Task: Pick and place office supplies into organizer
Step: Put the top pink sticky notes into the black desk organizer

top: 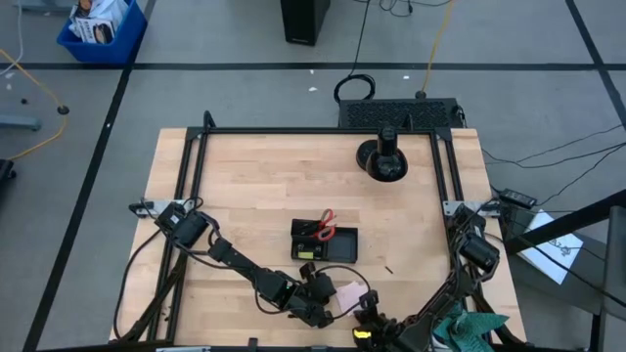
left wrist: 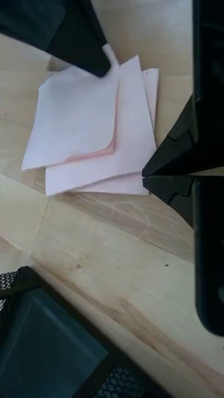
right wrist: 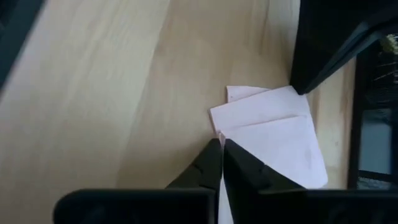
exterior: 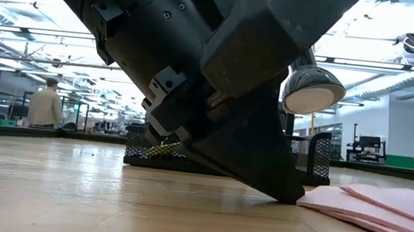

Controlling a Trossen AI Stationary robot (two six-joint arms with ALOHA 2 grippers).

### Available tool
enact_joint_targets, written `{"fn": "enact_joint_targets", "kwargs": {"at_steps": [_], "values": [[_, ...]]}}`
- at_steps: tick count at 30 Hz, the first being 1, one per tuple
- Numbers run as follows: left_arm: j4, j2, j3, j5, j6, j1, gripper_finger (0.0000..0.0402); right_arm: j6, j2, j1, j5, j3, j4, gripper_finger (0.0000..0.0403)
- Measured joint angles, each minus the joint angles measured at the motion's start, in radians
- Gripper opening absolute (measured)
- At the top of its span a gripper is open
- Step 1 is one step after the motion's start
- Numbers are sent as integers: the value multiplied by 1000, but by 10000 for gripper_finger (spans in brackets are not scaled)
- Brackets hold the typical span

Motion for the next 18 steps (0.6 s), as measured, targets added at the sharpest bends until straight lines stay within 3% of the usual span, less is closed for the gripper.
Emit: {"fn": "enact_joint_targets", "kwargs": {"at_steps": [13, 18], "values": [[-5, -33, -3, -6, 178, -29, 6, 13, 3, 11, 77, 189, -295, 2], [-17, -88, -2, -13, 210, -56, 6, 4, 1, 13, 123, 225, -319, 1]]}}
